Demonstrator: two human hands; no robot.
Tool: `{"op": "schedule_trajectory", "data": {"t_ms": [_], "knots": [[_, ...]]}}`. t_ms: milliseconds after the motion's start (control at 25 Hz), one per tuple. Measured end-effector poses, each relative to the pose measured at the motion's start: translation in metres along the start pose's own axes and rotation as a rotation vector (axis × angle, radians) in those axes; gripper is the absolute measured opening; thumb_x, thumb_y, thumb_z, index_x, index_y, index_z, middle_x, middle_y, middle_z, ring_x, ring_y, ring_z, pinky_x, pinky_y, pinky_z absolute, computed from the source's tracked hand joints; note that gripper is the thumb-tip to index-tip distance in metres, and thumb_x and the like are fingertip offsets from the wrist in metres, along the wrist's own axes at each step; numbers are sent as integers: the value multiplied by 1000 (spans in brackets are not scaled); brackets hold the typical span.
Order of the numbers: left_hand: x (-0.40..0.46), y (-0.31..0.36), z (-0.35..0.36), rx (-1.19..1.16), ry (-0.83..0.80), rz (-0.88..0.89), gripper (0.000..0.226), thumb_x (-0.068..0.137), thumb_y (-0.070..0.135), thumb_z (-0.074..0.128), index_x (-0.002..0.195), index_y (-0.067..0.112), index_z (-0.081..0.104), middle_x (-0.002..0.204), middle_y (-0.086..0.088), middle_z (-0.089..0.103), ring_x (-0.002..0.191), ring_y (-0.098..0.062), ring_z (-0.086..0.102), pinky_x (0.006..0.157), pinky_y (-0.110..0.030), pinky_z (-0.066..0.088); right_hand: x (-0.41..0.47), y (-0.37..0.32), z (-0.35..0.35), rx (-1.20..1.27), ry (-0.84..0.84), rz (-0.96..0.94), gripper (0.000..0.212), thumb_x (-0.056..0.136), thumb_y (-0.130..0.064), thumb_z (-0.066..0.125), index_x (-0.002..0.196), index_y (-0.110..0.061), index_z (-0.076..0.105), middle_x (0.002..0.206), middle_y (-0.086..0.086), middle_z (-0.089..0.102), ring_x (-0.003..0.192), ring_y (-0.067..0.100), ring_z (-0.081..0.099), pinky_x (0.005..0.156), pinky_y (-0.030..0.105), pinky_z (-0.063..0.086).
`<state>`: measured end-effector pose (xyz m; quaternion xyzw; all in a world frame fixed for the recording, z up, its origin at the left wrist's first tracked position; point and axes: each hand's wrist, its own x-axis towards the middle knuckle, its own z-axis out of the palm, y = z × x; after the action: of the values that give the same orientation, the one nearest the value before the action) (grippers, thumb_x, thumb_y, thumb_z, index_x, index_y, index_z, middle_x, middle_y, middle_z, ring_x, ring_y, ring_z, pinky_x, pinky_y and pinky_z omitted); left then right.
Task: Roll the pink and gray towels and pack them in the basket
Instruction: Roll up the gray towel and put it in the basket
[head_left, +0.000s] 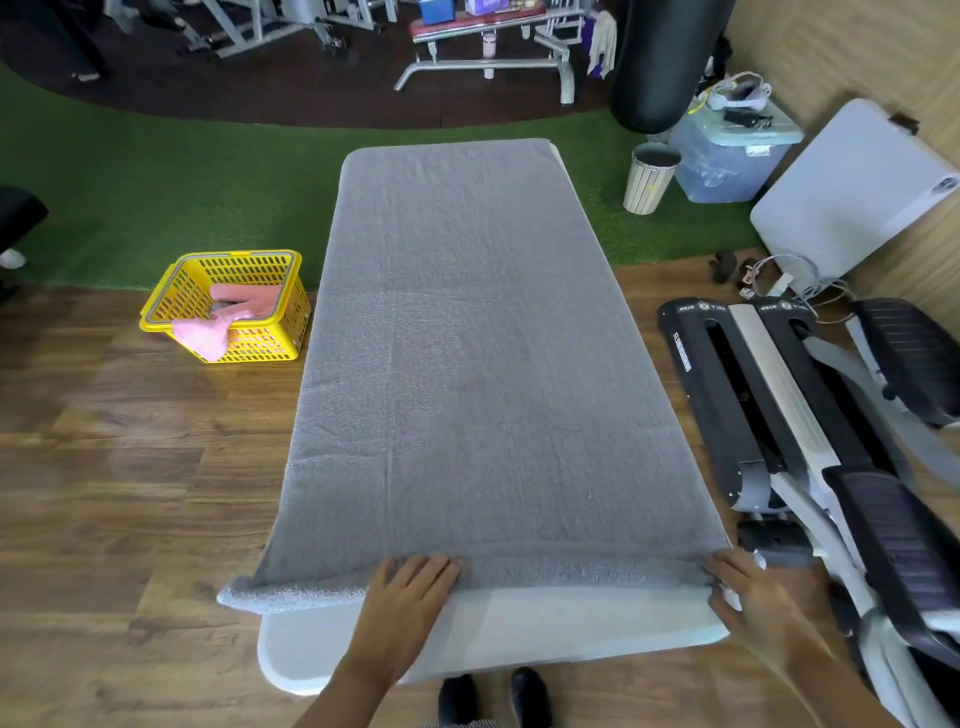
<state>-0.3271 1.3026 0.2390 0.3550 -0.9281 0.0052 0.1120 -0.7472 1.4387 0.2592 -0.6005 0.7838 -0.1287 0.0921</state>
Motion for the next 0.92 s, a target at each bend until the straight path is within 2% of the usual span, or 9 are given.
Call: {"op": "schedule_trajectory", "data": {"t_ms": [120,240,440,560,600,680,760,840,920], "knots": [[8,10,0,-59,-37,-100,45,71,5,38,101,24,65,97,8,65,86,-17,62,82,-39,35,7,2,-4,2,-32,-11,15,69,-21,50,71,-17,64,75,-8,59,65,6,53,57,12,37],[6,11,-2,-75,-22,-116,47,66,6,34,93,27,66,88,11,64,79,-14,62,82,-38,33,10,4,-4,22,-61,-48,12,63,-14,61,64,-25,58,69,-15,52,55,12,57,51,17,39],[13,15,-2,-58,44,-195,46,71,2,35,99,19,66,100,4,66,91,-17,61,84,-37,35,14,-9,-7,-47,34,-45,32,57,4,77,86,-6,67,91,8,63,65,23,63,51,27,51],[14,18,-2,-67,56,-162,40,73,5,39,100,20,65,100,4,65,93,-18,60,83,-36,35,10,-9,-8,-98,128,-158,18,73,-11,59,87,-5,69,87,6,66,78,19,56,61,29,55],[11,18,-2,-77,42,-145,37,76,10,42,103,20,65,103,5,65,95,-18,60,85,-36,36,10,-7,-7,-111,126,-178,27,75,-18,51,89,-5,70,88,5,66,81,18,54,64,30,55],[7,15,-2,-102,2,-132,37,78,19,45,111,20,63,108,6,63,99,-18,59,90,-36,36,10,-4,-4,-145,117,-165,26,72,-16,58,93,-6,70,90,4,67,83,20,58,68,34,55],[7,12,0,-110,-33,-136,44,74,12,39,112,20,62,107,4,63,97,-19,59,90,-34,35,12,-7,-4,-151,118,-141,24,65,-5,66,88,-6,71,85,4,67,75,25,63,63,36,55],[11,11,1,-142,-43,-161,54,65,-1,36,107,19,64,102,3,64,93,-18,59,87,-30,34,16,-6,-5,-148,109,-144,20,68,-16,52,78,-9,69,76,2,64,67,26,62,54,34,51],[16,13,1,-203,-55,-155,65,50,-10,47,105,21,62,99,5,63,92,-13,52,85,-24,33,18,1,-6,-141,119,-143,28,69,-25,41,69,-12,65,67,-1,60,61,24,59,51,31,46]]}}
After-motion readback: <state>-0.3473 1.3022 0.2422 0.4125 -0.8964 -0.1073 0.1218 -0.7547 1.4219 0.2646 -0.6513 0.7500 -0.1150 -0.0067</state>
